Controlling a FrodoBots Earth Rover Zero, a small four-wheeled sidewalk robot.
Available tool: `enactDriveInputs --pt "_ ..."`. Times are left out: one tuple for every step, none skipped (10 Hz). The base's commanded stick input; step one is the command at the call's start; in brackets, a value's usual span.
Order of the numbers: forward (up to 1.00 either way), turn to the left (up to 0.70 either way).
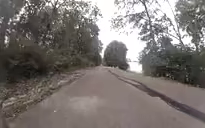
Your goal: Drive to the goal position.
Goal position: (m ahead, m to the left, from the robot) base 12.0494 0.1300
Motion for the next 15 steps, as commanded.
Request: enactDriveInputs --pt "0.70 0.00" --pt "0.70 0.00" --pt "0.70 0.00" --pt "0.70 0.00" --pt "0.70 0.00" --pt "0.70 0.00" --pt "0.70 0.00" --pt "0.70 0.00" --pt "0.70 0.00" --pt "0.70 0.00" --pt "0.70 0.00" --pt "0.70 0.00" --pt "0.70 0.00" --pt "0.70 0.00" --pt "0.70 0.00"
